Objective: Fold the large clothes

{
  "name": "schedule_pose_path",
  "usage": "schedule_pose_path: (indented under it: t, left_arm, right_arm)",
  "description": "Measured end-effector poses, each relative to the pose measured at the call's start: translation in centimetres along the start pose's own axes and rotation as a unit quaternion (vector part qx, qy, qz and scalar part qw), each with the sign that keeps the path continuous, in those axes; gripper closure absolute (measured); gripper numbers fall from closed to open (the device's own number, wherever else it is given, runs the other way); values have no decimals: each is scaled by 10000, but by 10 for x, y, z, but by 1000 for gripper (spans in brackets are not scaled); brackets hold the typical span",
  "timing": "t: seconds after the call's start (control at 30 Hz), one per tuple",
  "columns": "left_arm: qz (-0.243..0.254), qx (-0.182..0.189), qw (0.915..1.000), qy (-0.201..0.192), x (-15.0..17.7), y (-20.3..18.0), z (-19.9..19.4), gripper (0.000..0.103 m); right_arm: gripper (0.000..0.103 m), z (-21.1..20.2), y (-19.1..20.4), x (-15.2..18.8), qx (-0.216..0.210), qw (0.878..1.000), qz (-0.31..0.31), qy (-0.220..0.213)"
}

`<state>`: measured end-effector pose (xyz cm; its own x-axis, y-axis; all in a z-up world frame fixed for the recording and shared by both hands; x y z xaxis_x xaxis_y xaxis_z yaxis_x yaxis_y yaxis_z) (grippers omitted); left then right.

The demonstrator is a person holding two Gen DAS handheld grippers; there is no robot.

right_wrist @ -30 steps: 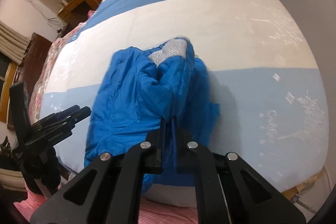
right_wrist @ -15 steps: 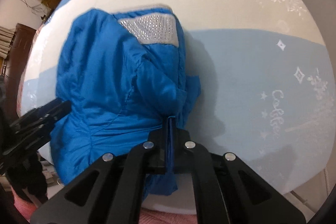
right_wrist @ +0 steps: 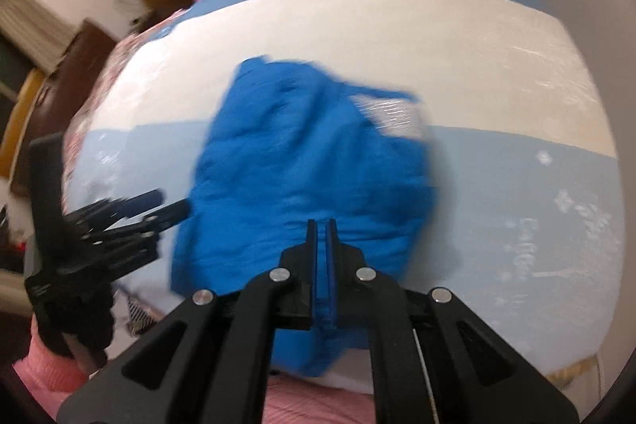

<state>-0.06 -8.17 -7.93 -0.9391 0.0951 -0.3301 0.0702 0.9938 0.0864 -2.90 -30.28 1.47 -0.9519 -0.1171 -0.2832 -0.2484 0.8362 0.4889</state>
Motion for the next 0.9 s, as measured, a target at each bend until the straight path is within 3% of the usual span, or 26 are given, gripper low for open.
schedule_pose_path:
  t: [0.17, 0.3, 0.37, 0.5, 0.7, 0.77, 0.9]
  left_arm:
    - [132, 167, 9997, 88, 11, -7, 6, 50]
    - [172, 552, 9978, 338, 23, -9, 19, 50]
    - [306, 518, 9976, 335, 28, -14, 25, 48]
    - [521, 320, 9979, 218, 33, -24, 31, 47]
    - [546, 309, 9977, 265, 30, -23, 39, 45]
    - [552, 324, 9976, 269, 25, -20, 32, 46]
    - [334, 372, 9987, -78, -12, -10, 11, 48]
  right_arm:
    - [98, 22, -8, 21, 214, 9992, -50, 325]
    - [97, 36, -22, 42, 415, 9970, 152, 632]
    - [97, 46, -35, 52, 361, 9959, 394, 732]
    - [98, 62, -48, 63, 280, 9958, 646, 589]
    - [98, 73, -36, 66, 523, 9963, 474, 500]
    - [97, 64, -31, 59, 446, 9965, 464, 541]
    - [91, 28, -17, 35, 263, 9991, 308, 113]
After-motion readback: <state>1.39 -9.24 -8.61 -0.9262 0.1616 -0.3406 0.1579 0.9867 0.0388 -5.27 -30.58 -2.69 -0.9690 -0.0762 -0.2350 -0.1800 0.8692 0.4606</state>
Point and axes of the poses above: each gripper's, at about its wrist camera, not at the fingertips, and z roughly the way its jaws point, y to its left, x to its underside, the point moved 1 cm from there along z, roughly the way its jaws point, and after that the axes turned 14 degrees about -x, right-handed, at the moved point
